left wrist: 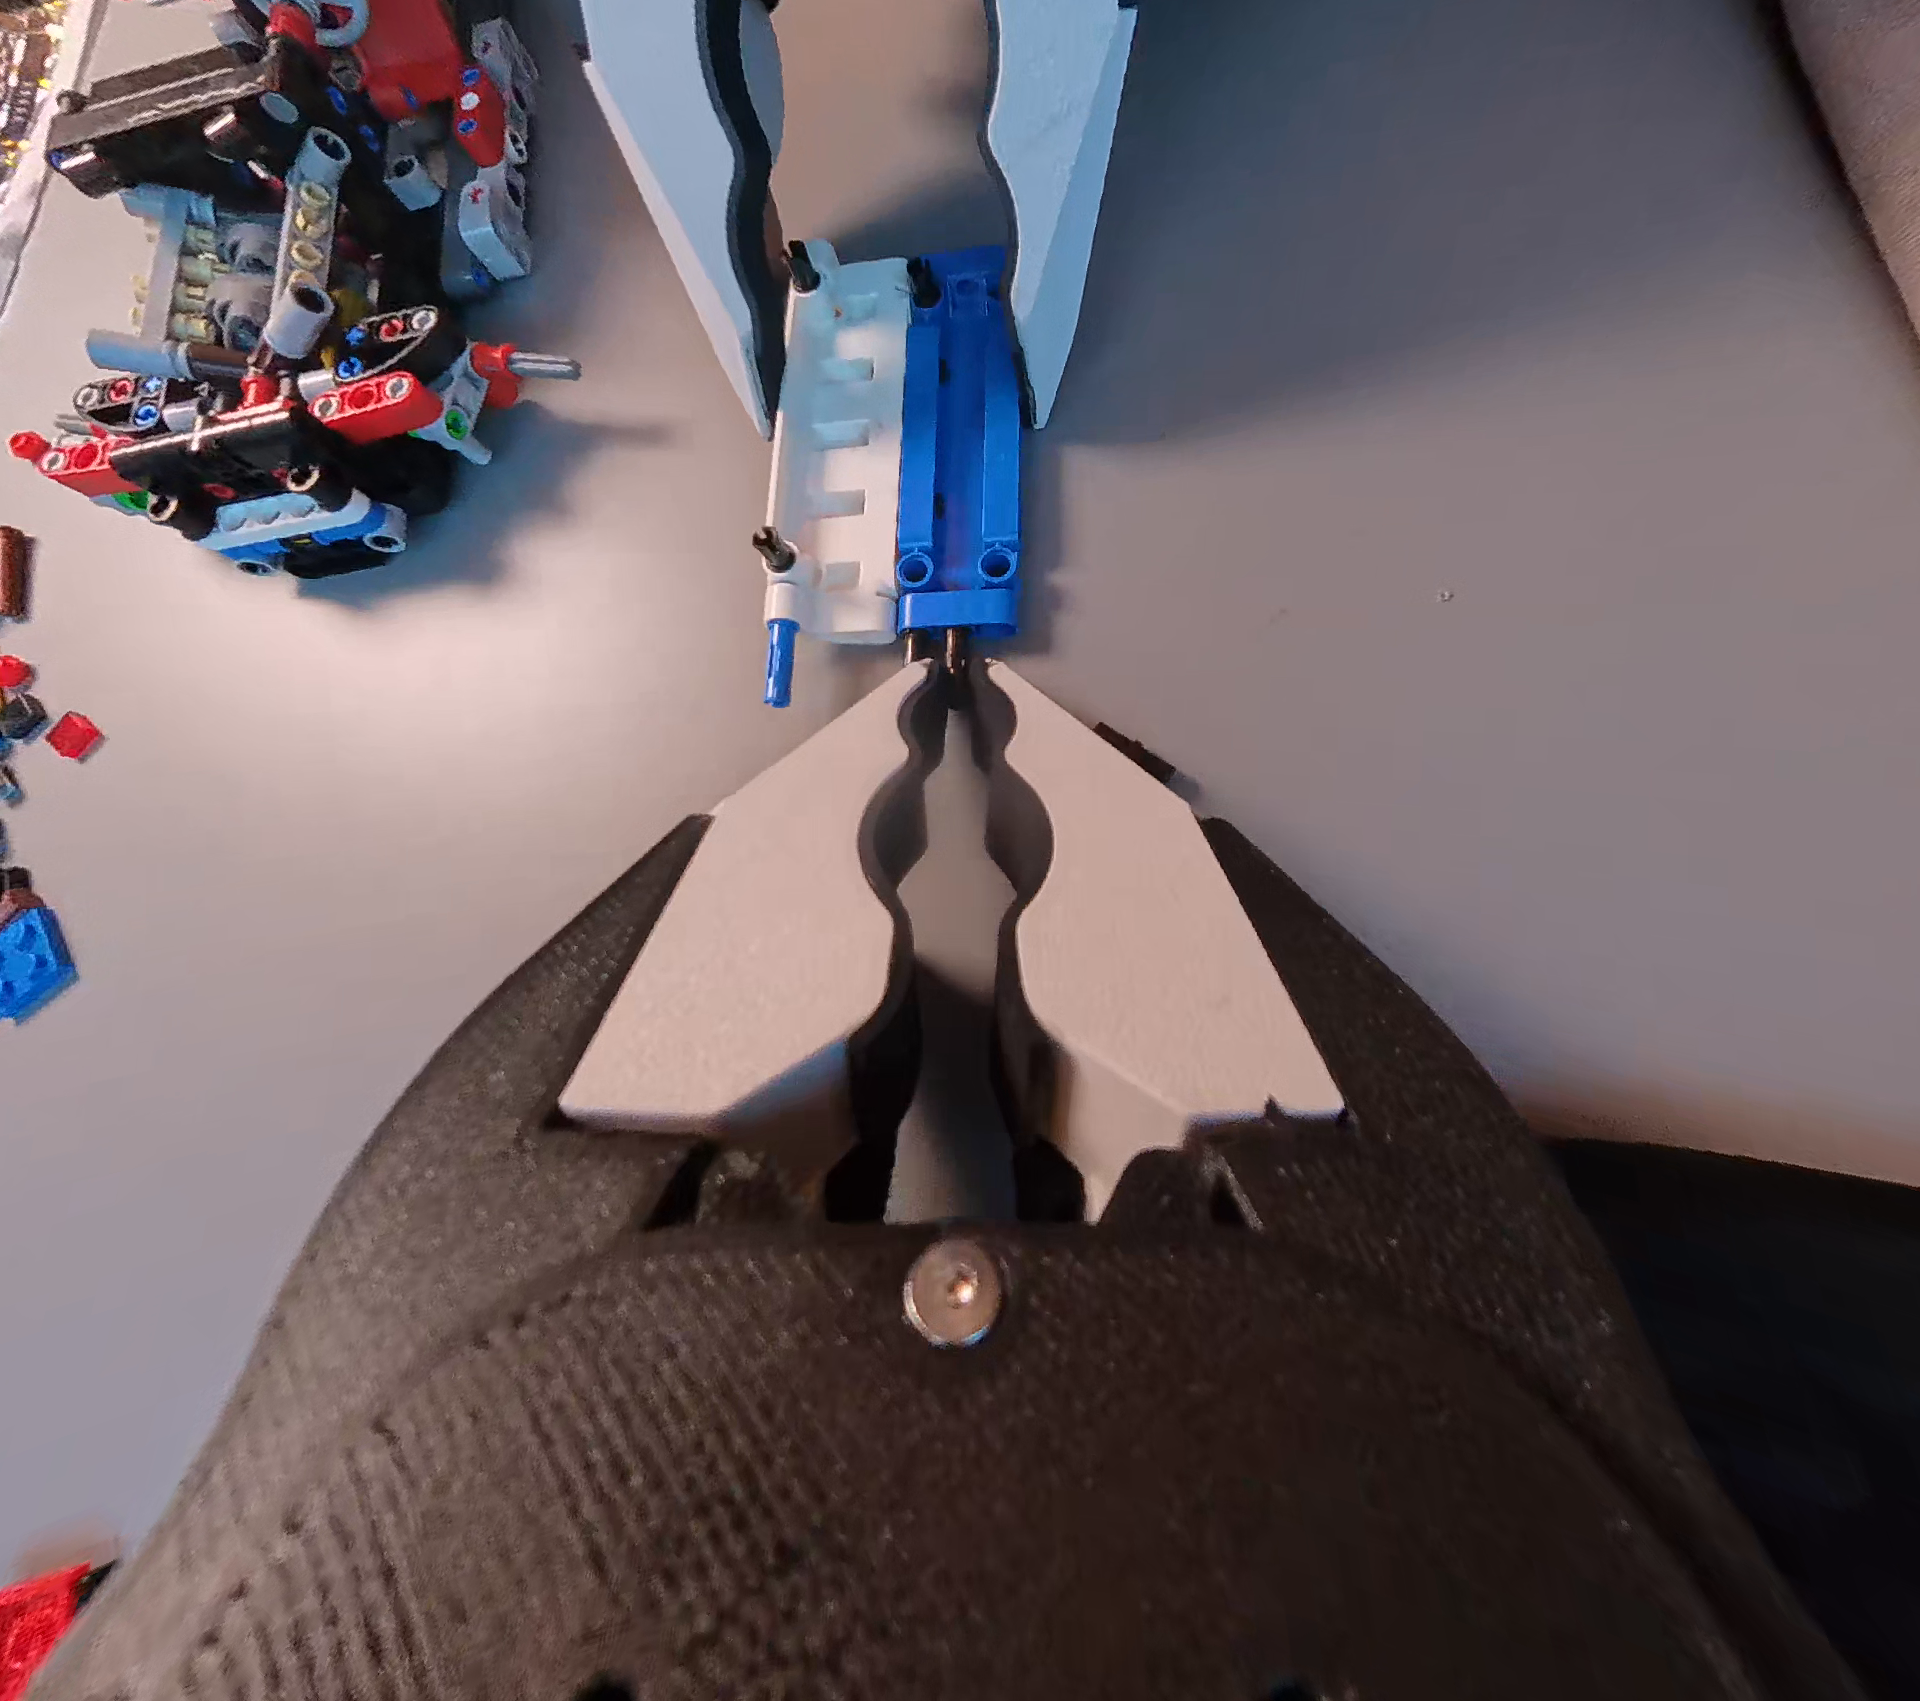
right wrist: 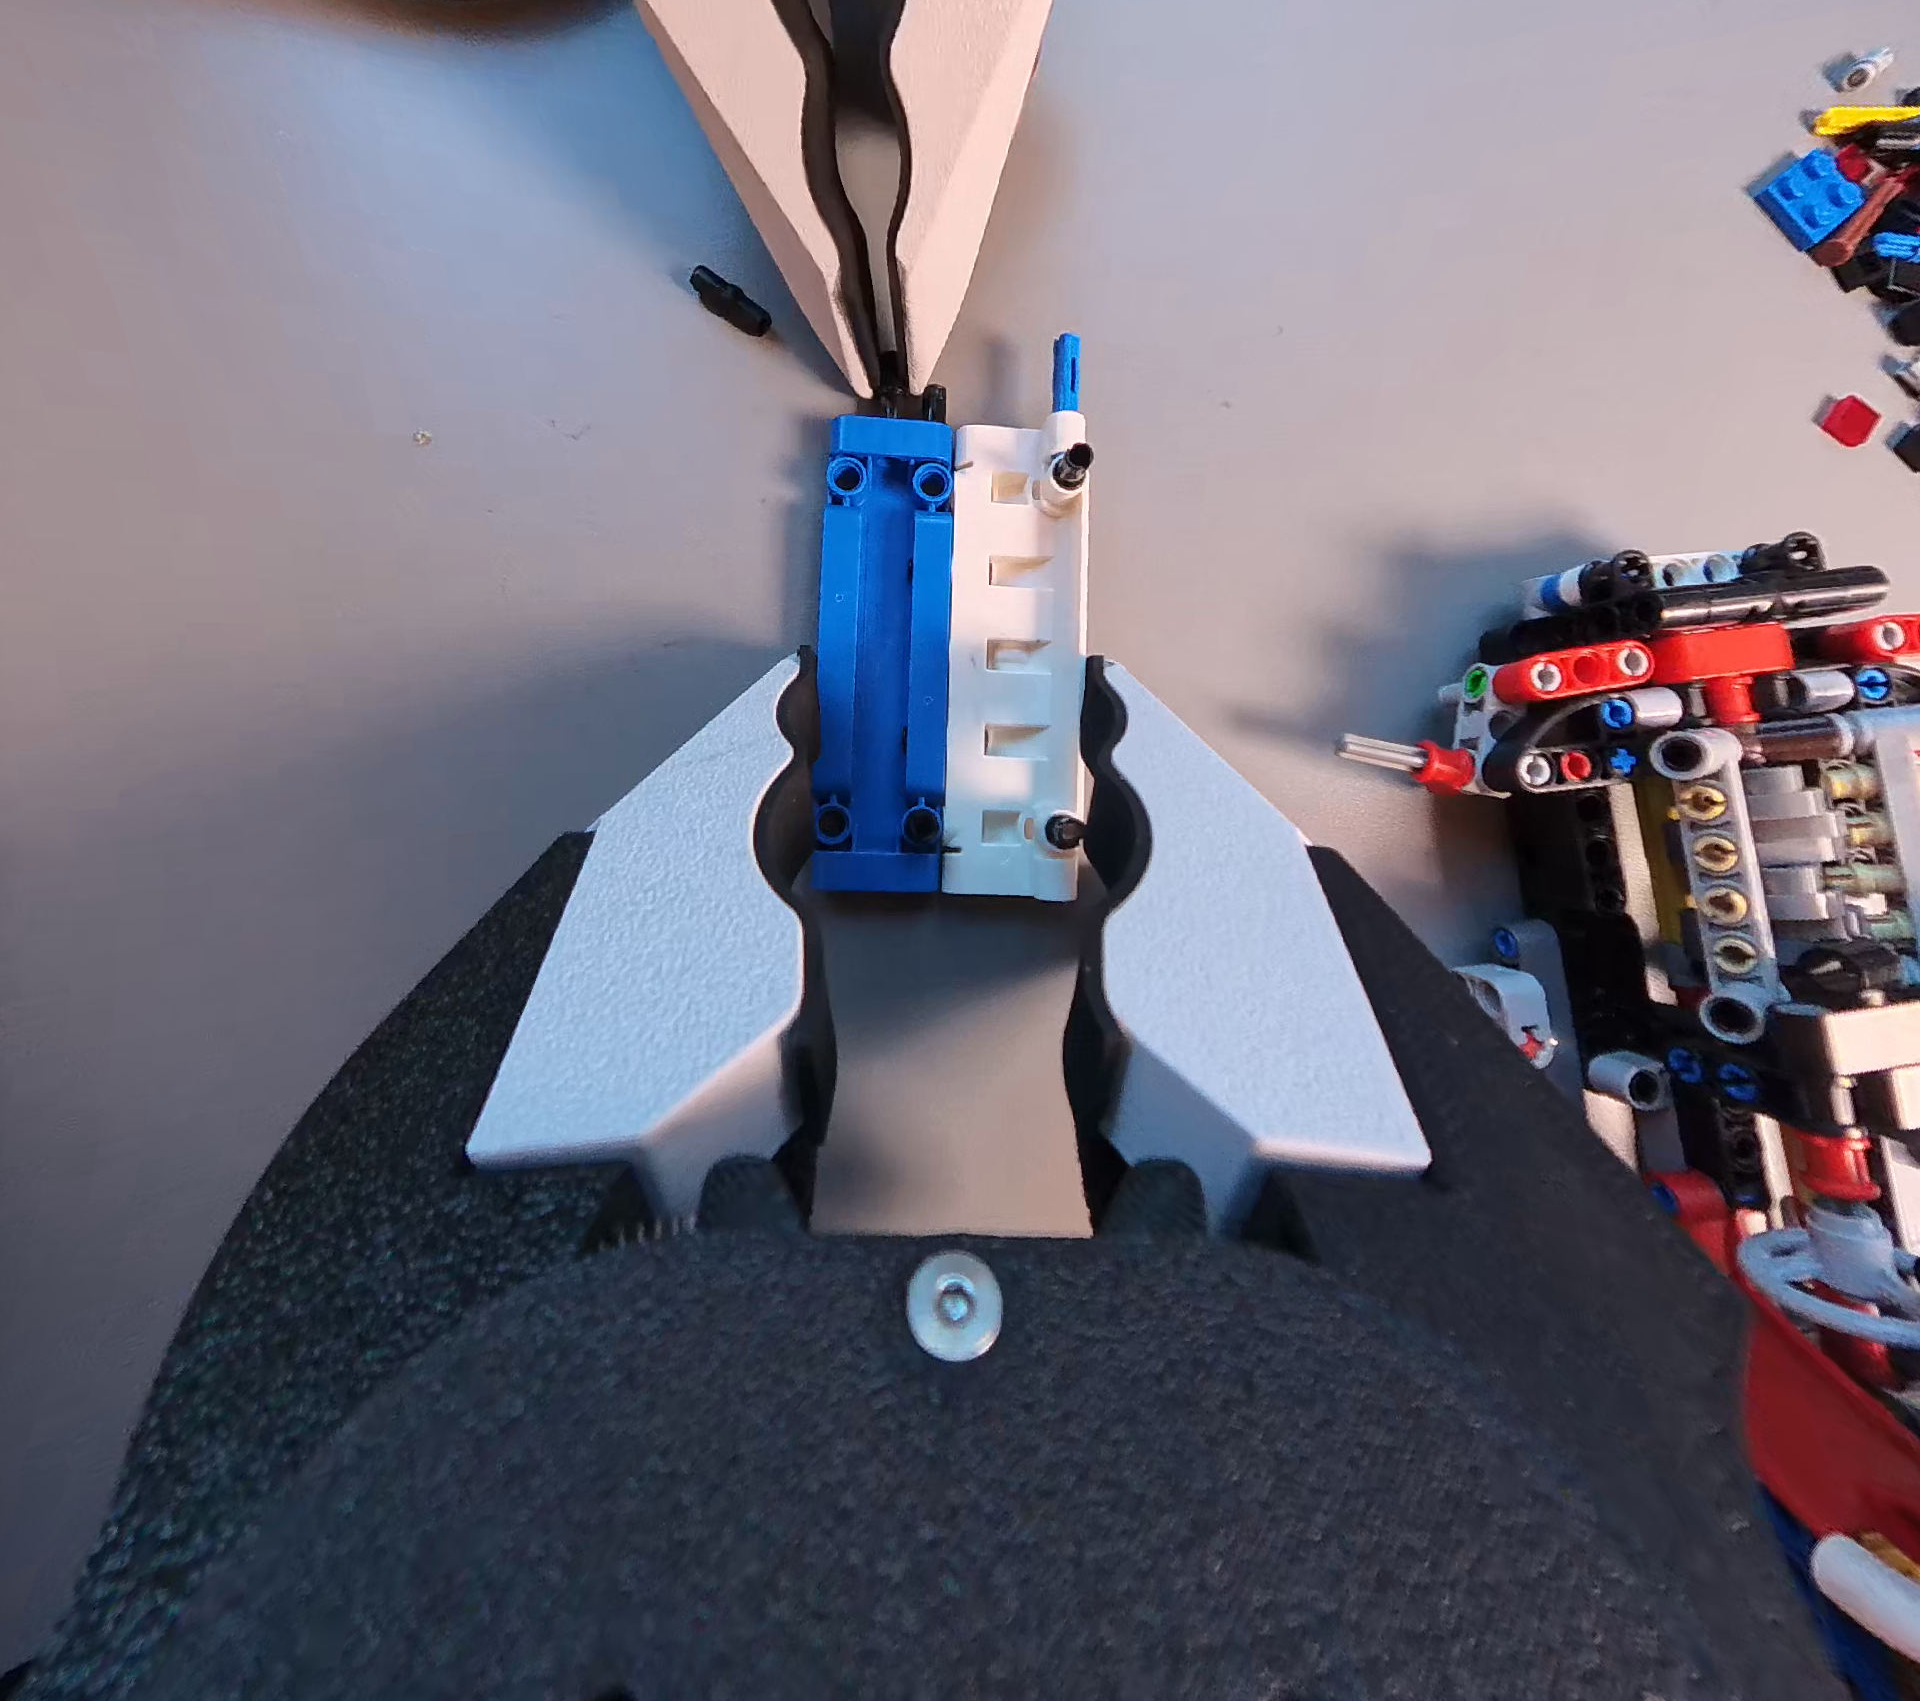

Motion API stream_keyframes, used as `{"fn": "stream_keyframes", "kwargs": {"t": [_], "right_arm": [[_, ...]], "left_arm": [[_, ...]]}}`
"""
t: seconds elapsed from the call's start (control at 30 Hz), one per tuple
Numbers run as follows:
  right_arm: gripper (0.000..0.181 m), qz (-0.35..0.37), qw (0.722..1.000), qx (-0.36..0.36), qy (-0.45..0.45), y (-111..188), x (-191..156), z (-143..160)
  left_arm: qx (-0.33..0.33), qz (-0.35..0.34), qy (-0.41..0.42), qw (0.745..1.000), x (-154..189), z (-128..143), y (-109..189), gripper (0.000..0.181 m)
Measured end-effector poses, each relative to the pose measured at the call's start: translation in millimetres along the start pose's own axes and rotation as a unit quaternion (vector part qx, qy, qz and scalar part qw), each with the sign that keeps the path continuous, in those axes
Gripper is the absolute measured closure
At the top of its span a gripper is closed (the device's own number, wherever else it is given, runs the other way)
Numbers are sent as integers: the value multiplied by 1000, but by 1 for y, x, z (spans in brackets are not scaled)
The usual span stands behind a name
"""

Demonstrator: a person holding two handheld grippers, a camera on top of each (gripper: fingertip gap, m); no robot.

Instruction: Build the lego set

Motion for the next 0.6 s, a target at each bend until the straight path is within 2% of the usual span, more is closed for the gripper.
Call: {"fn": "stream_keyframes", "kwargs": {"t": [0.17,0.4,0.53,0.6], "right_arm": [[133,-3,1000,1,-3,0,0,-1],[132,-7,1000,-15,-7,0,0,-1],[132,-3,1000,-14,-9,0,0,0],[132,-2,1000,-11,-11,1,0,0]], "left_arm": [[3,-26,-34,999,3,-2,-1,181],[-35,-84,-175,980,7,-4,-3,181],[-51,-105,-245,962,8,-4,-5,181],[-64,-113,-325,937,10,-6,-7,181]]}}
Point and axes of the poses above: each gripper's, where its closed fingertips meet, y back along the fingers, z out of its underside, x = y × z across the jaws, the point moved 2 cm from there along y, back along the fingers, and after that the axes turned 11 degrees about x, right-handed, at the moved point
